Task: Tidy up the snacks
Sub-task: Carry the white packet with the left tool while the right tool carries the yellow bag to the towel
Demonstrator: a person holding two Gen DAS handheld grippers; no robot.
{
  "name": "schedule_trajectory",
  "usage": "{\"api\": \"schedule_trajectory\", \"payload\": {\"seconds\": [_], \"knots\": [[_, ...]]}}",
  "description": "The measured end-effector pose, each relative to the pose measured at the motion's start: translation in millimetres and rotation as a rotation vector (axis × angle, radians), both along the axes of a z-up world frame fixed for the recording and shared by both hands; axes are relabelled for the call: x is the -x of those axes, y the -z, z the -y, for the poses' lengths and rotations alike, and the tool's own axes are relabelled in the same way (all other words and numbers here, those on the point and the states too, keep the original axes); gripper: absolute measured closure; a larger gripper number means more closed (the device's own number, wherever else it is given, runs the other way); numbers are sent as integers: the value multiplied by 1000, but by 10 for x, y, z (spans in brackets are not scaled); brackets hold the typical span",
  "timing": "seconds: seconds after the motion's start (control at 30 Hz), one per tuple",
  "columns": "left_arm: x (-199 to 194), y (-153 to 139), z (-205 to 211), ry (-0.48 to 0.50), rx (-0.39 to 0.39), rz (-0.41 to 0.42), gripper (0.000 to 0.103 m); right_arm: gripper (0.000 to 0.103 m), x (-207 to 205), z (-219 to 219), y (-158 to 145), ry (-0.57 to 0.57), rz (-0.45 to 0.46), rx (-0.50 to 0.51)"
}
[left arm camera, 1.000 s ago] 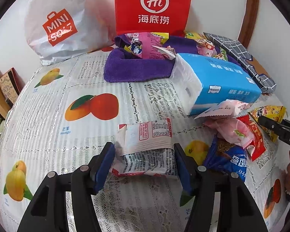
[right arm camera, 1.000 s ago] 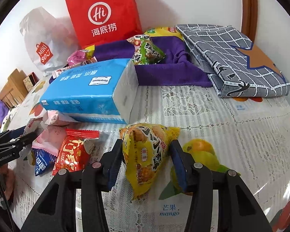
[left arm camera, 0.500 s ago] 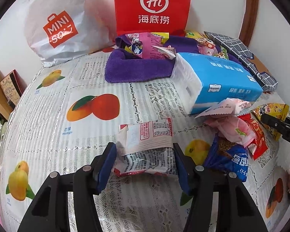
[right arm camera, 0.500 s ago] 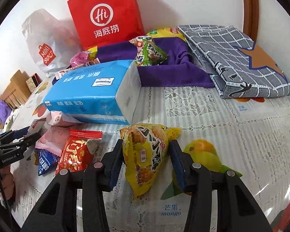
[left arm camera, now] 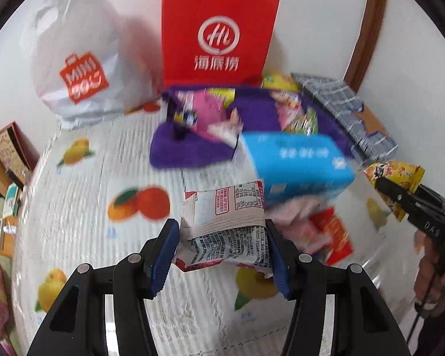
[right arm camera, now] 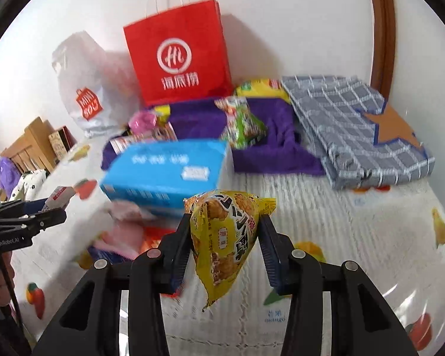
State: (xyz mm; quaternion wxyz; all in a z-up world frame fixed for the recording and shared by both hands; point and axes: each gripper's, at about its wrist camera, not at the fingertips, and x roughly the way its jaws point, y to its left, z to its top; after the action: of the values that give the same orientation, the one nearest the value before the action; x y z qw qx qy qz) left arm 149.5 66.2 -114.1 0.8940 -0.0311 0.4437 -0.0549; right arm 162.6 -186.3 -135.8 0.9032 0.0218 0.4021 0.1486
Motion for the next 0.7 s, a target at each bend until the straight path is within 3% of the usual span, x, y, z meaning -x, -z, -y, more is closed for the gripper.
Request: {"api": "schedule_trajectory", "payload": {"seconds": [0.2, 0.33, 0.6, 0.7], "knots": [[-319, -405, 59, 23, -9, 46, 48, 59, -236, -155, -374, -14, 49, -12], [-582, -590, 49, 30, -9, 67, 49, 59, -523, -205, -505, -27, 49, -75], [-1154, -774, 14, 17, 27, 85, 48, 60, -1177, -413, -700, -34, 77, -40], [-1391, -811, 52, 16, 8, 98, 48, 60, -1391, -490, -717, -31, 83, 0]]}}
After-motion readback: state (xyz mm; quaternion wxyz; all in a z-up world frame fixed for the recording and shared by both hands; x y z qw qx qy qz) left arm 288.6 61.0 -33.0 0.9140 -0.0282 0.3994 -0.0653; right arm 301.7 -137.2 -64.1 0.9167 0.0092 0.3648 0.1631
